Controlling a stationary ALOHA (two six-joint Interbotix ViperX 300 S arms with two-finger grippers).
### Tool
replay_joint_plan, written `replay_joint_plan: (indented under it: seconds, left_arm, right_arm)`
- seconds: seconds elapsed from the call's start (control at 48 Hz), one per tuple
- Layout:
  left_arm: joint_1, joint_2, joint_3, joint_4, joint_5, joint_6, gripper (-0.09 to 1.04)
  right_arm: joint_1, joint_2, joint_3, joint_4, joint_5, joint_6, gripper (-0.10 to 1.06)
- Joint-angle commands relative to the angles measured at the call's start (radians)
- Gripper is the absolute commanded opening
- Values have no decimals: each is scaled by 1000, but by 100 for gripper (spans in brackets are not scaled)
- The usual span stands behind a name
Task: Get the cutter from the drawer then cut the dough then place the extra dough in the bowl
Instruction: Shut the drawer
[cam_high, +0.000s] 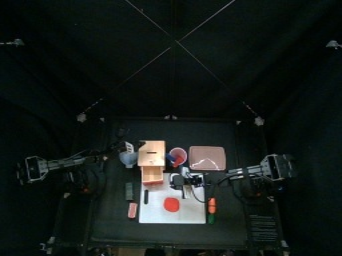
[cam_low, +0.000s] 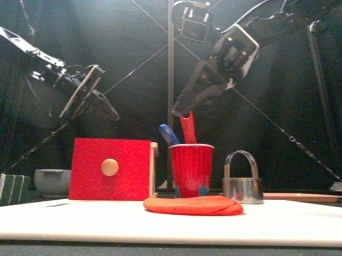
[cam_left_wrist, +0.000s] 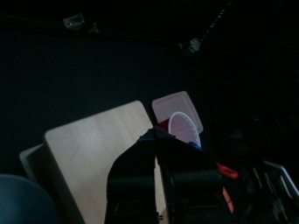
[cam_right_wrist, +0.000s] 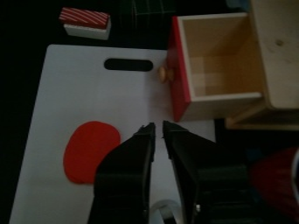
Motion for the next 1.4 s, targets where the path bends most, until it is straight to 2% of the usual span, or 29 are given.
replay_joint_plan:
  seconds: [0.021,0.292,0.417,0.521,0.729,1.062,1.396]
  left_arm:
    - [57,71,-77,14,12,2,33]
    - [163,302,-258,31,190,2,33]
    - [199,377,-339,40,328,2,33]
    - [215,414,-379,57,374,2,33]
    - [215,434,-391,67,419,2,33]
    - [216,439,-380,80,472,3,33]
    - [216,442,-379,94,495,3,33]
  right_arm:
    - [6,55,-104,-21,-8,3,51]
    - [21,215,-290,-48,57,-6,48]
    - [37,278,-380,-80,123,-2,48]
    - [40,322,-453,-117,193,5,48]
    - [35,399,-549,-150,285,0,48]
    - [31,446,-609,-156,324,2,48]
    - [-12,474,-632,-156,325,2,48]
